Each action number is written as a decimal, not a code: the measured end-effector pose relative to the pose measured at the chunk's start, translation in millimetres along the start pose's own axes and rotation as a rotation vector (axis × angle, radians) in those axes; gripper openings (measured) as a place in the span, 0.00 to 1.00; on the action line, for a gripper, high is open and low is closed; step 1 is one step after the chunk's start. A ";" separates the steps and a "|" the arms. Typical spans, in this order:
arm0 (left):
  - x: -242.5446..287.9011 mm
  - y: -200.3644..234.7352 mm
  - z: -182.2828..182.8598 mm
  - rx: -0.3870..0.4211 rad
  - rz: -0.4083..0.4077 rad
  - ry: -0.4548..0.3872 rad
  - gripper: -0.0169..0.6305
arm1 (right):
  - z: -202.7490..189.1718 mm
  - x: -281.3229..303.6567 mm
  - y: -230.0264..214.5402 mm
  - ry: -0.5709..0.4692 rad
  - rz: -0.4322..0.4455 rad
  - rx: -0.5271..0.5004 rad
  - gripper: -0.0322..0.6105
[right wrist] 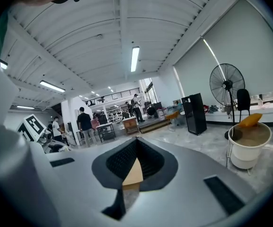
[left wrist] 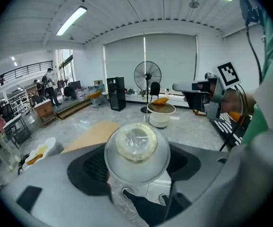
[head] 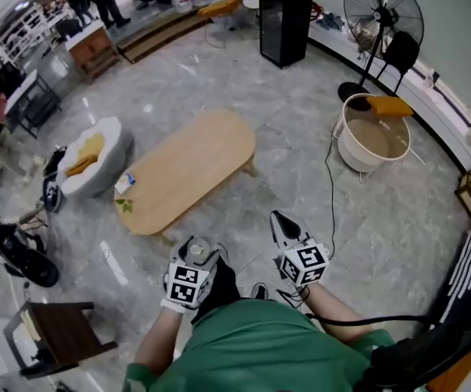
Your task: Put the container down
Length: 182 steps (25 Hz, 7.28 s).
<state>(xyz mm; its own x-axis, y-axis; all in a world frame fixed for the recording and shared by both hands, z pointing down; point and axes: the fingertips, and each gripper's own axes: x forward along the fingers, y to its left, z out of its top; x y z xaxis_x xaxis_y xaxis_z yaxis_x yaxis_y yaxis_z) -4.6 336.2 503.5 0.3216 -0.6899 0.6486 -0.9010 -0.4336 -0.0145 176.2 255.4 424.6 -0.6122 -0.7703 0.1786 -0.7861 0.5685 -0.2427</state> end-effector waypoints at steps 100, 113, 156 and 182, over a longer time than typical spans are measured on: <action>765.5 338.9 57.1 0.137 -0.161 0.342 0.56 | -39.0 613.0 -396.7 0.316 -0.102 -0.052 0.08; 785.8 330.3 7.8 0.157 -0.218 0.411 0.56 | -55.4 635.9 -386.7 0.312 -0.077 -0.046 0.08; 721.5 330.0 52.3 -0.079 -0.101 0.211 0.61 | -232.4 662.1 -350.4 0.637 0.039 -0.034 0.08; 439.4 350.4 301.1 -0.383 0.115 -0.218 0.12 | 94.4 555.8 -265.9 0.195 0.091 -0.076 0.08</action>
<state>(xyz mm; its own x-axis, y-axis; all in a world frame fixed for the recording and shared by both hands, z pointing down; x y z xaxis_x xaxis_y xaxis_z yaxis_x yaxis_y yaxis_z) -91.3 -293.4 554.3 0.2295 -0.8450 0.4830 -0.9640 -0.1291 0.2323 53.1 -351.2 498.4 -0.6801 -0.6487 0.3416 -0.7265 0.6590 -0.1949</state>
